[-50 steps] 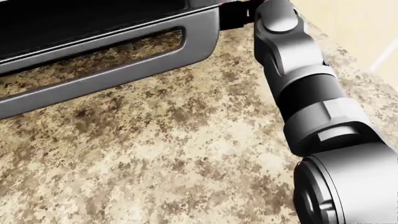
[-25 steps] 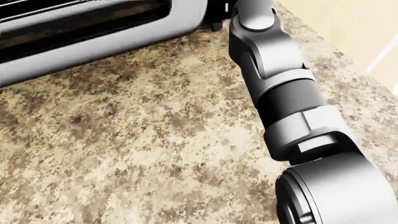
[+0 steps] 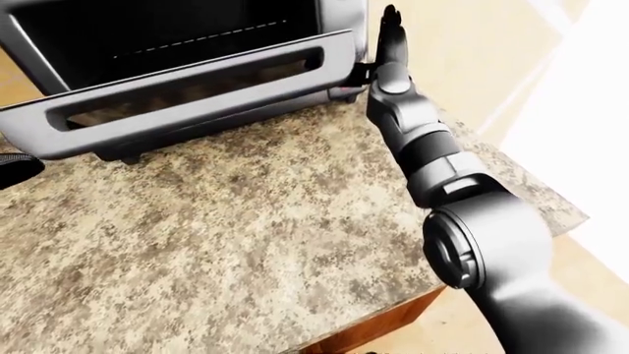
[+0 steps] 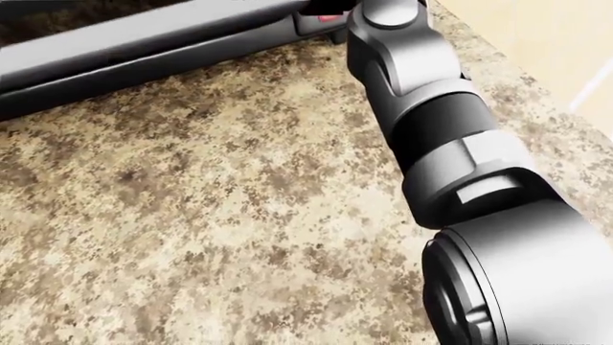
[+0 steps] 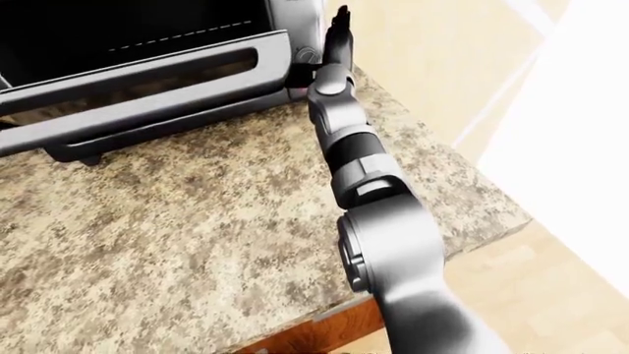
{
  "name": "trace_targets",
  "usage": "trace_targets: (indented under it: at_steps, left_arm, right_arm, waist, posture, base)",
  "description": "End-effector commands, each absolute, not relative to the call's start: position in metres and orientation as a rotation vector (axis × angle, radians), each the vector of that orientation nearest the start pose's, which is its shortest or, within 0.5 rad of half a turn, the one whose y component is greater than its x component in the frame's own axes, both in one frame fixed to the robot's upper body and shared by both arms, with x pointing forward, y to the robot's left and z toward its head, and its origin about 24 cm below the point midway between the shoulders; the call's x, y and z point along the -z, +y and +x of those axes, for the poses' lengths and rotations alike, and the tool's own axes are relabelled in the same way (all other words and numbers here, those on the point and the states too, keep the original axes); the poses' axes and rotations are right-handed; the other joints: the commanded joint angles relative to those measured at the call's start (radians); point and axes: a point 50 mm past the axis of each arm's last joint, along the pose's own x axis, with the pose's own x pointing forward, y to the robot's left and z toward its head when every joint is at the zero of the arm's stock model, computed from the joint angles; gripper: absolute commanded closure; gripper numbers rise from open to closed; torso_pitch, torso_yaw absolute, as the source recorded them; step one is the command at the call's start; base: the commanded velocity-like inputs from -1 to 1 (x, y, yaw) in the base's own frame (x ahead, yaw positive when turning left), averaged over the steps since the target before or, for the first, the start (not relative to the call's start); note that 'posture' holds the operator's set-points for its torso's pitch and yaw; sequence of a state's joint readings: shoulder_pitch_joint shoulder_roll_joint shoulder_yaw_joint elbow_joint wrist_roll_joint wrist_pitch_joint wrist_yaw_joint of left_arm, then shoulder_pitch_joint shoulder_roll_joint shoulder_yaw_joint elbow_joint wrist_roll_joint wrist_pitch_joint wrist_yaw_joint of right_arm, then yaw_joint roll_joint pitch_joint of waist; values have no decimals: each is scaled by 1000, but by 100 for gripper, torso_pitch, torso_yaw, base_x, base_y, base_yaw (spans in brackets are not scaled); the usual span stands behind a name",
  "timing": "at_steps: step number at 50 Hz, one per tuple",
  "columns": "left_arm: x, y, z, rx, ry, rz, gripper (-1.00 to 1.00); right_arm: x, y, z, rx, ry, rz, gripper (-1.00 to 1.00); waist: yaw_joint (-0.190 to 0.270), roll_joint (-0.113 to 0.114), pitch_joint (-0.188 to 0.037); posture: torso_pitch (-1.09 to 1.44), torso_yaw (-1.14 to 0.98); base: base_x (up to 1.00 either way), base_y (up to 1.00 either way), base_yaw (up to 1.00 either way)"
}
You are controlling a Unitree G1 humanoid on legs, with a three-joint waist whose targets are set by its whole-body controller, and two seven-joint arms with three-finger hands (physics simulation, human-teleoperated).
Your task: Close the toaster oven door.
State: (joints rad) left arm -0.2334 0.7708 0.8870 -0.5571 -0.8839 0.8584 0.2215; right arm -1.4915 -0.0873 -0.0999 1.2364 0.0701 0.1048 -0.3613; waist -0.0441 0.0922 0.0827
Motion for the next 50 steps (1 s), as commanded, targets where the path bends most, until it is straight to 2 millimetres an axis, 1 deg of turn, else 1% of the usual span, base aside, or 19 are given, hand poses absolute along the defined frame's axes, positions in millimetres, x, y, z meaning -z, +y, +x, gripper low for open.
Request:
trace_targets:
  at_steps: [1,4,10,12,17,20,23,26,28,32,37,41,47,50]
  left_arm:
    - [-293,322,180,-375,-413,6,-100]
    - [-288,320,175,-360,-400,10,-100]
    - [-272,315,170,-340,-368,27,-100]
    - [-265,314,167,-337,-355,33,-100]
    - [-257,313,165,-341,-338,29,-100]
    - [-248,307,164,-320,-319,30,-100]
    - [-245,304,162,-306,-312,32,-100]
    - [-235,298,160,-280,-282,27,-100]
    - [-232,297,159,-278,-279,22,-100]
    - [-221,290,157,-268,-262,12,-100]
    - [-216,281,156,-236,-246,5,-100]
    - [-216,277,156,-223,-249,9,-100]
    - [-213,261,153,-164,-237,-2,-100]
    - [-211,257,151,-150,-233,-5,-100]
  right_arm:
    - [-329,-71,417,119,-345,12,-100]
    - [-331,-72,417,124,-348,9,-100]
    - [-335,-73,417,126,-354,4,-100]
    - [-335,-73,417,129,-355,-2,-100]
    - [-333,-72,417,128,-355,-4,-100]
    - [-335,-73,417,132,-357,-6,-100]
    - [-335,-73,417,136,-360,-9,-100]
    - [-337,-74,417,141,-364,-11,-100]
    - [-341,-74,416,142,-369,-12,-100]
    - [-342,-75,416,145,-371,-17,-100]
    - [-344,-77,416,149,-374,-22,-100]
    - [-345,-78,416,151,-375,-23,-100]
    - [-347,-76,415,147,-378,-26,-100]
    - [-349,-75,415,145,-382,-26,-100]
  waist:
    - [6,3,-38]
    - [5,4,-37]
    - [9,3,-35]
    - [9,2,-35]
    - [11,-3,-35]
    - [12,-7,-36]
    - [12,-9,-37]
    - [13,-13,-37]
    - [14,-15,-36]
    - [18,-20,-36]
    - [21,-27,-36]
    - [24,-33,-36]
    - [27,-38,-37]
    - [28,-40,-37]
  posture:
    - [0,0]
    - [0,0]
    - [0,0]
    - [0,0]
    - [0,0]
    - [0,0]
    - [0,0]
    - [0,0]
    - [0,0]
    - [0,0]
    - [0,0]
    - [0,0]
    - [0,0]
    - [0,0]
  base:
    - [0,0,0]
    - [0,0,0]
    - [0,0,0]
    - [0,0,0]
    - [0,0,0]
    - [0,0,0]
    - [0,0,0]
    - [0,0,0]
    - [0,0,0]
    - [0,0,0]
    - [0,0,0]
    - [0,0,0]
    - [0,0,0]
    - [0,0,0]
